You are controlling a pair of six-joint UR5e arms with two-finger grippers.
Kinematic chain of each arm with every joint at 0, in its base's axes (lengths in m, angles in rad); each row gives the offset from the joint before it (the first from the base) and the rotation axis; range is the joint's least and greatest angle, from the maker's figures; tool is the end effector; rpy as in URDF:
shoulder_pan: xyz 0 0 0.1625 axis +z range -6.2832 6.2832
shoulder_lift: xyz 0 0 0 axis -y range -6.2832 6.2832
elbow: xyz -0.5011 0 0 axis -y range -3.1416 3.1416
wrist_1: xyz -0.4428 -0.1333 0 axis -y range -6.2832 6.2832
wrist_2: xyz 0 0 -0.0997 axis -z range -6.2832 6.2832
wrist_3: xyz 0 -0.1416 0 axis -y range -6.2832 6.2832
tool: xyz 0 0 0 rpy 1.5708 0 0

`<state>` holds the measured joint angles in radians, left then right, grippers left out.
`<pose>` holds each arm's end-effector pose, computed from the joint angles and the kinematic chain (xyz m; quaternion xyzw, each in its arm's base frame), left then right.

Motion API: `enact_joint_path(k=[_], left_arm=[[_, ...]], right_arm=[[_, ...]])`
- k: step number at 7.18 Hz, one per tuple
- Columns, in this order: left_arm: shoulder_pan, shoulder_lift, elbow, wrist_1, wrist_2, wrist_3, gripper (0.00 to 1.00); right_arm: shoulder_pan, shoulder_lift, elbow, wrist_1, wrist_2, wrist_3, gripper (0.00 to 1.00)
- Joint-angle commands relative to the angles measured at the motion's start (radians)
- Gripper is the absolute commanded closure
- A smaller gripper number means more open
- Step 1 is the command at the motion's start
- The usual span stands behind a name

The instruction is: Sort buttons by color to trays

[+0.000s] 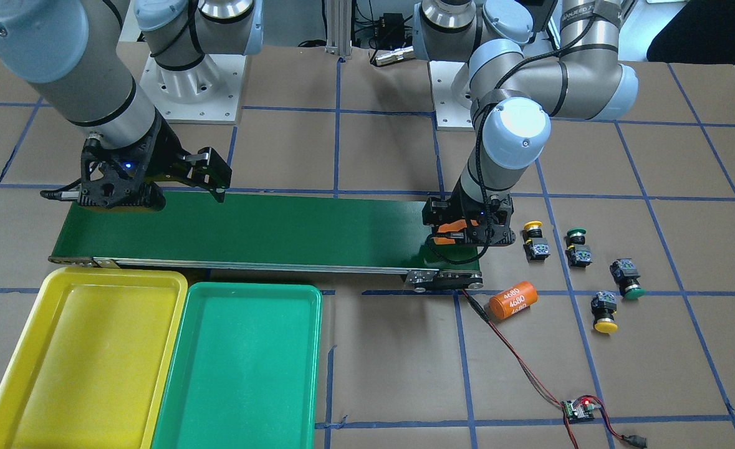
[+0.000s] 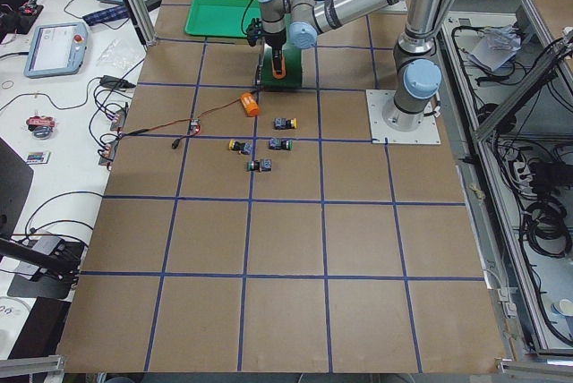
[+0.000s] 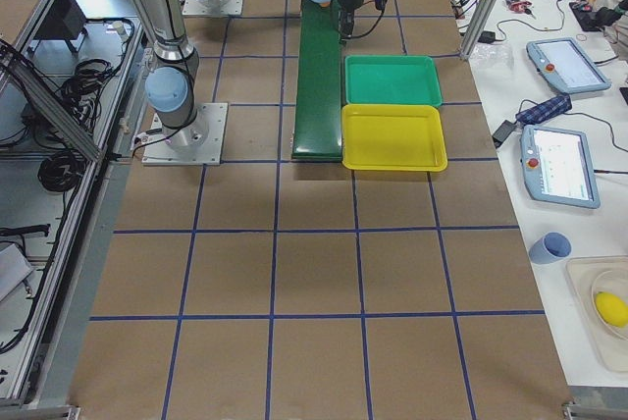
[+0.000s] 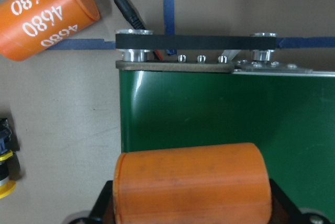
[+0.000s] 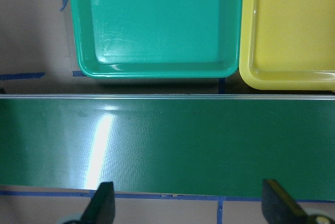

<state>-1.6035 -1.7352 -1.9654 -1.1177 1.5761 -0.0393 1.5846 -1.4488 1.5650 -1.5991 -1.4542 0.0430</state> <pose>-0.1502 -0.5370 0.2707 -0.0032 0.9986 0.0528 0.0046 0.1579 -0.5856 0.4597 0.0171 0.9972 0.0455 0.0569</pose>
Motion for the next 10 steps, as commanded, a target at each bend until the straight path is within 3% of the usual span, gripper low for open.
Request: enact_joint_path(k=[1, 5, 7, 10], left_arm=[[-0.003, 0.0, 0.0, 0.001, -0.002, 0.004, 0.01], [-0.003, 0.046, 0.038, -0.011, -0.007, 0.036, 0.0], [0.04, 0.043, 0.214, -0.152, -0.012, 0.02, 0.0], [0.218, -0.042, 0.261, -0.116, -0.021, -0.029, 0.0]], right_arm=[[0.0, 0.001, 0.001, 0.001, 0.0, 0.0, 0.0], [0.0, 0.001, 0.009, 0.002, 0.0, 0.001, 0.0], [0.0, -0.001, 0.021, 0.001, 0.0, 0.001, 0.0], [0.0, -0.004, 0.021, -0.001, -0.002, 0.001, 0.0]])
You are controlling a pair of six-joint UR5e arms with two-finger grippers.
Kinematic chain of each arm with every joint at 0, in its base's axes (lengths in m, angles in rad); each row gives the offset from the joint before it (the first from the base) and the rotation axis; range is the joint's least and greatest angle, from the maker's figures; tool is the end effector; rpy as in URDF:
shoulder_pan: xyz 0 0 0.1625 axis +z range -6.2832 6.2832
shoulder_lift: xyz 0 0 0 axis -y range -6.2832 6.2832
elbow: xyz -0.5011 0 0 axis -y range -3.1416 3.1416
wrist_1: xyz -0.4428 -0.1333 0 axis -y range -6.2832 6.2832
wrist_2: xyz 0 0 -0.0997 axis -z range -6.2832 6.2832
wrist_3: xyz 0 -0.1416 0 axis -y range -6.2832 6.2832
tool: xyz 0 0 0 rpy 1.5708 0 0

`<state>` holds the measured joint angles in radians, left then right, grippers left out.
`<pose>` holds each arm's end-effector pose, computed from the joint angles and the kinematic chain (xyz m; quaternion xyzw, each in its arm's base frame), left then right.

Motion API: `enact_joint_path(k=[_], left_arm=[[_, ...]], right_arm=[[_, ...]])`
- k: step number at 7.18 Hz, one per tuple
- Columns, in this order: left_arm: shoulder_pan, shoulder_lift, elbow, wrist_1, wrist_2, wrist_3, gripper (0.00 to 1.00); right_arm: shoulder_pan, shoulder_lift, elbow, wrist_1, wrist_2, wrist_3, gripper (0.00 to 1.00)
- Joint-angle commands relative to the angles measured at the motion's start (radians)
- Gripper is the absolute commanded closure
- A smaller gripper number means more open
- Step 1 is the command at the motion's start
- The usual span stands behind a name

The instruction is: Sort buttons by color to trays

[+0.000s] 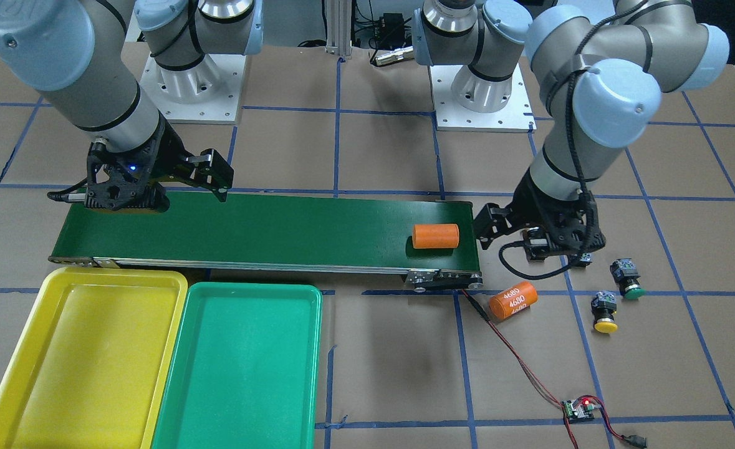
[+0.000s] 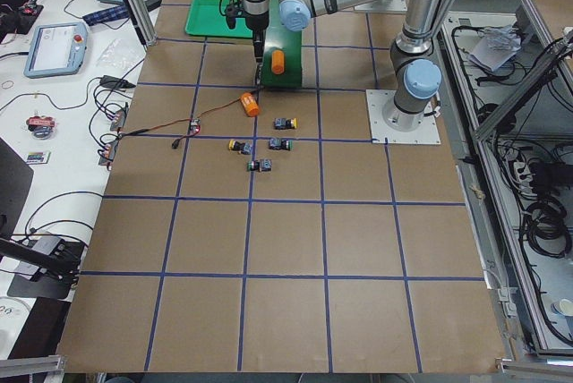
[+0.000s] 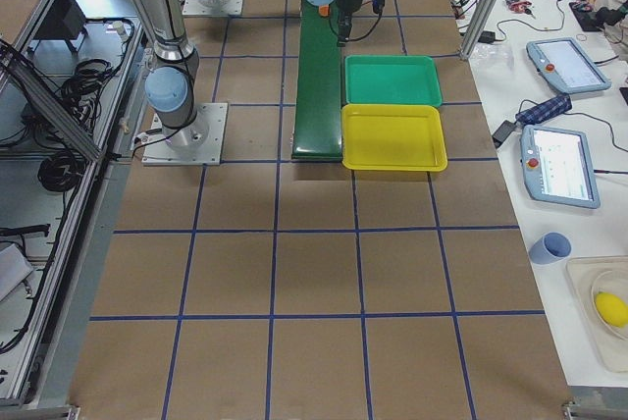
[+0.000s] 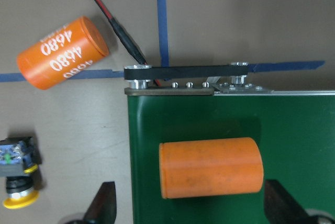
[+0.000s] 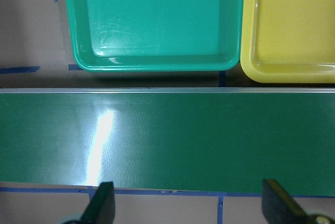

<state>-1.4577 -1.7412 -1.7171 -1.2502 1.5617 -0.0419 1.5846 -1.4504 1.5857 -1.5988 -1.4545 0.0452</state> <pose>-0.0653 -0.6173 0.3772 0.0774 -0.9970 0.0021 0.0045 0.1578 -0.5809 0.4497 0.0188 0.9967 0.0552 0.0564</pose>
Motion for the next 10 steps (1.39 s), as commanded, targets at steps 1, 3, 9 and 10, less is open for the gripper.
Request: enact_joint_path(k=[1, 3, 9, 10], left_arm=[[0.082, -0.079, 0.014, 0.043, -0.005, -0.057, 0.0], [0.082, -0.17, 0.016, 0.156, -0.006, -0.114, 0.0], [0.082, -0.285, -0.001, 0.183, 0.0, -0.099, 0.0], [0.08, -0.29, -0.002, 0.183, -0.008, -0.099, 0.0]], right_arm=[[0.0, -0.001, 0.002, 0.0, -0.007, -0.001, 0.0], [0.003, 0.001, 0.003, -0.001, -0.004, -0.001, 0.0], [0.003, 0.002, 0.002, -0.006, -0.061, -0.004, 0.0], [0.003, 0.002, 0.003, -0.006, -0.06, -0.002, 0.0]])
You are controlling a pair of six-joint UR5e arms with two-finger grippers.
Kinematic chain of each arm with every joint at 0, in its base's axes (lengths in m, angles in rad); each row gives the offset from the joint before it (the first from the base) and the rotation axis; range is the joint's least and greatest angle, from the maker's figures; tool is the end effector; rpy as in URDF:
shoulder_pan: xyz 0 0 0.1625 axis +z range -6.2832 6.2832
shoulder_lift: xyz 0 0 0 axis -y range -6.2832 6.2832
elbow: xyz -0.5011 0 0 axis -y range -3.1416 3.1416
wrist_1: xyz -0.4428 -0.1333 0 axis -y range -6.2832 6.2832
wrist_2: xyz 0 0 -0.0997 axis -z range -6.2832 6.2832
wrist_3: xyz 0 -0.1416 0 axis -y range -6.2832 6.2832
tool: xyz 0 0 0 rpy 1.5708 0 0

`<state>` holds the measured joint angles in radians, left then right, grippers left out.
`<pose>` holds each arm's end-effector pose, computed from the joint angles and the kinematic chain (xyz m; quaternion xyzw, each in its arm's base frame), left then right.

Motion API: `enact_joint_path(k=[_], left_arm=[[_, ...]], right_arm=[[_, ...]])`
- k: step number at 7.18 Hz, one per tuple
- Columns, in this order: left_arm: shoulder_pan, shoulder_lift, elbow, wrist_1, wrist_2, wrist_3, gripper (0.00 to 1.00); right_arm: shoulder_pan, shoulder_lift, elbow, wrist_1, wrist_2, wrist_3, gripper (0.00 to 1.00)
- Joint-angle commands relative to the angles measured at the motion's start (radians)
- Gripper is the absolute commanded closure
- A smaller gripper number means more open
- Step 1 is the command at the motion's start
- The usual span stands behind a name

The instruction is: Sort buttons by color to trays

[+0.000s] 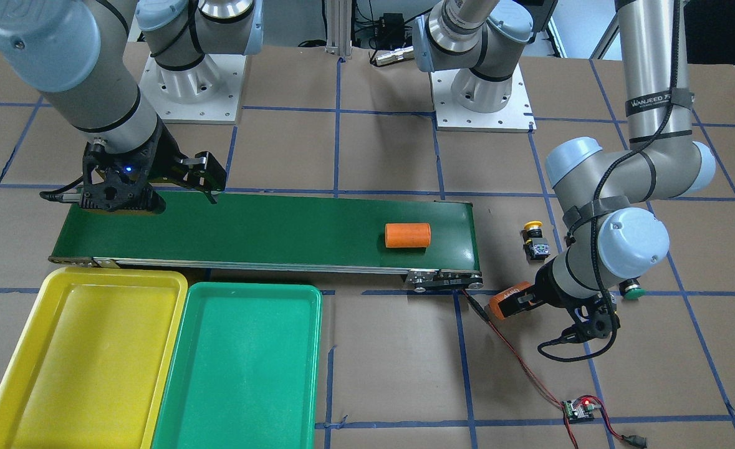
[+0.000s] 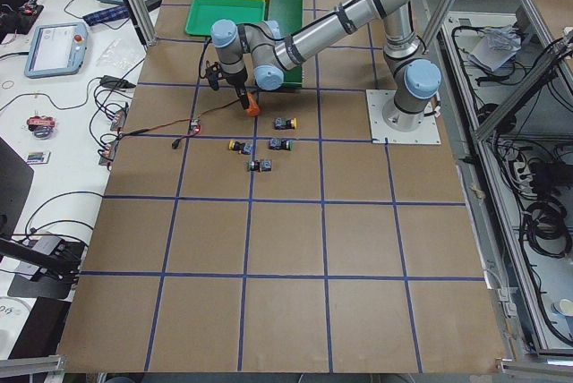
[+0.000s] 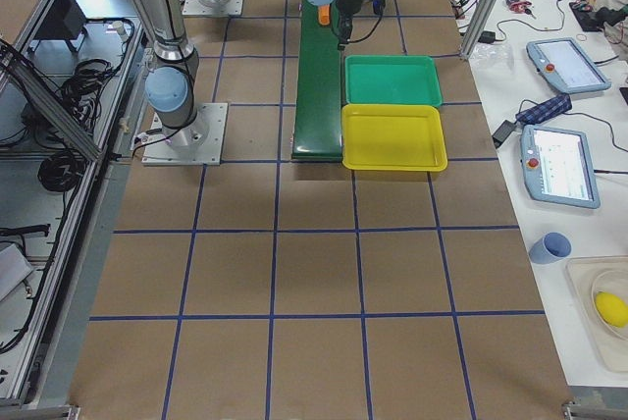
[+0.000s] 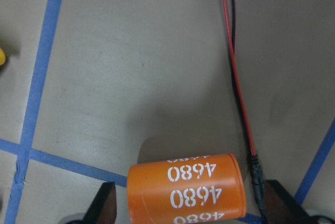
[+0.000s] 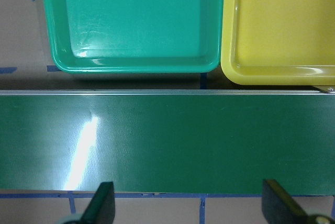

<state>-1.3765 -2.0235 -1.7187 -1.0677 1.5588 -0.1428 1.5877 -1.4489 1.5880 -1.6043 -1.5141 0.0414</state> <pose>-0.0031 -0.6834 0.2123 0.1678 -0.9846 -0.0486 0.0072 0.1512 -0.5812 0.4474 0.0137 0.9981 0.0536 0.0268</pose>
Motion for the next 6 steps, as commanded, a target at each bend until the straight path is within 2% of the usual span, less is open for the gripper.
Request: enact_joint_path(k=[1, 6], left_arm=[[-0.001, -0.015, -0.001, -0.001, -0.006, 0.005, 0.0], [-0.004, -0.029, -0.001, -0.011, 0.006, 0.008, 0.0]], right_arm=[[0.0, 0.001, 0.001, 0.001, 0.0, 0.003, 0.0], [0.0, 0.002, 0.0, -0.002, 0.0, 0.002, 0.0]])
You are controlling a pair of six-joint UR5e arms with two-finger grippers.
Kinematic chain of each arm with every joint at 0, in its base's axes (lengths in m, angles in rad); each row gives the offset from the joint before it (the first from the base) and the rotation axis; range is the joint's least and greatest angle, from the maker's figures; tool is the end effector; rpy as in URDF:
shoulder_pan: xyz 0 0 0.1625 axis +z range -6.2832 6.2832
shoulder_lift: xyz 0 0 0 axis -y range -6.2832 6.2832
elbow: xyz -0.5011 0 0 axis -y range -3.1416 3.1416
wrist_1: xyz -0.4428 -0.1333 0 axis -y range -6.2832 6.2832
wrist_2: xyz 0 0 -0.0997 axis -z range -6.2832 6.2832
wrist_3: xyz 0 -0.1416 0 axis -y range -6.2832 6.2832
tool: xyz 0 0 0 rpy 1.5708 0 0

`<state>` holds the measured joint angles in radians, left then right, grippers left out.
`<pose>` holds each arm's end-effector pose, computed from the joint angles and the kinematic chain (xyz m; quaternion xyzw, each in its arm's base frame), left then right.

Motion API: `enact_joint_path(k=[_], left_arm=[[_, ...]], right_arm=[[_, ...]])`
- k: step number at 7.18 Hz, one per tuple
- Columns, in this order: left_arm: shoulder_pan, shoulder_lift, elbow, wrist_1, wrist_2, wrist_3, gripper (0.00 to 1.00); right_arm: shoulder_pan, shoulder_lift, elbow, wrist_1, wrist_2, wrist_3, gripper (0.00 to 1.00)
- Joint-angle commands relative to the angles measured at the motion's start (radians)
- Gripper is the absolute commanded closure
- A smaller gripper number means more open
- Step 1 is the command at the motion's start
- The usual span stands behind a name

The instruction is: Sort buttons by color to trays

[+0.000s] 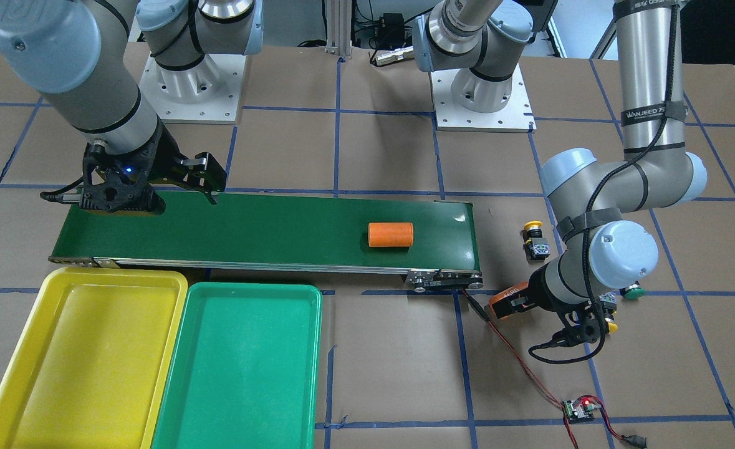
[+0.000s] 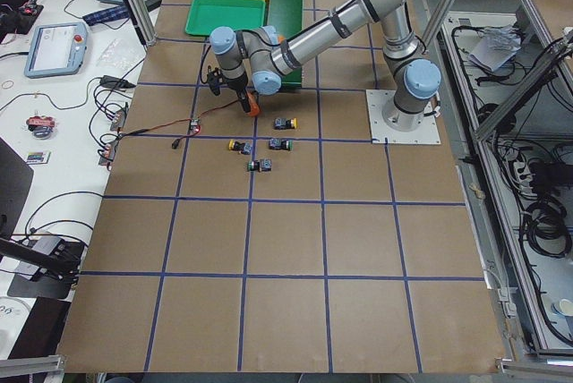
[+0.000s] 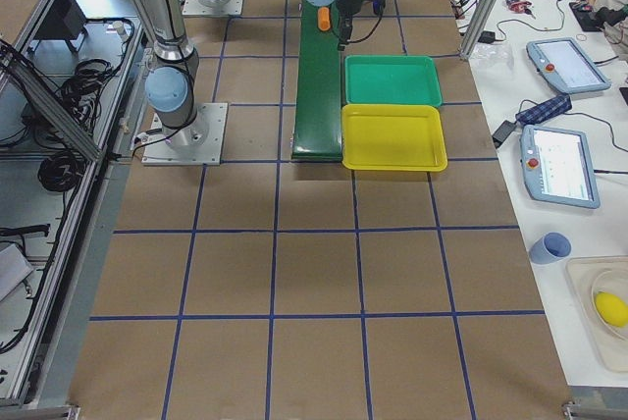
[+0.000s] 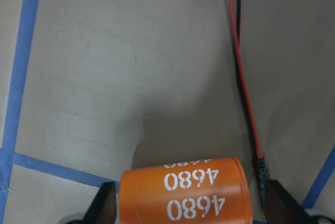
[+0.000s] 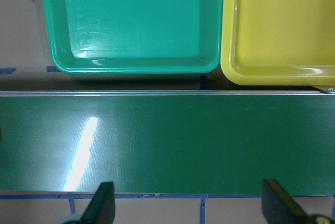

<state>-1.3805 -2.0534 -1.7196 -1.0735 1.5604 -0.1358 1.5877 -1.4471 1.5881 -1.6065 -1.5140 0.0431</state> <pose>-0.0056 -0.6833 0.1913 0.1623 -0.9844 -0.0668 0.0070 0.1512 -0.5820 0.4465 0.0146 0.9981 0.0534 0.0268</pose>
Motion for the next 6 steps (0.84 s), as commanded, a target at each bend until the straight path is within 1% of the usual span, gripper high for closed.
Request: enact_joint_path(k=[1, 5, 6], left_arm=[[-0.003, -0.001, 0.0, -0.005, 0.001, -0.001, 0.0], [-0.002, -0.011, -0.002, -0.014, -0.002, 0.001, 0.01], [-0.002, -0.016, 0.0, -0.022, -0.002, 0.001, 0.54]], right_arm=[[0.0, 0.001, 0.001, -0.001, 0.0, 0.0, 0.0], [0.0, 0.014, 0.0, -0.001, 0.0, 0.001, 0.0], [0.0, 0.014, 0.0, -0.001, 0.0, 0.001, 0.0]])
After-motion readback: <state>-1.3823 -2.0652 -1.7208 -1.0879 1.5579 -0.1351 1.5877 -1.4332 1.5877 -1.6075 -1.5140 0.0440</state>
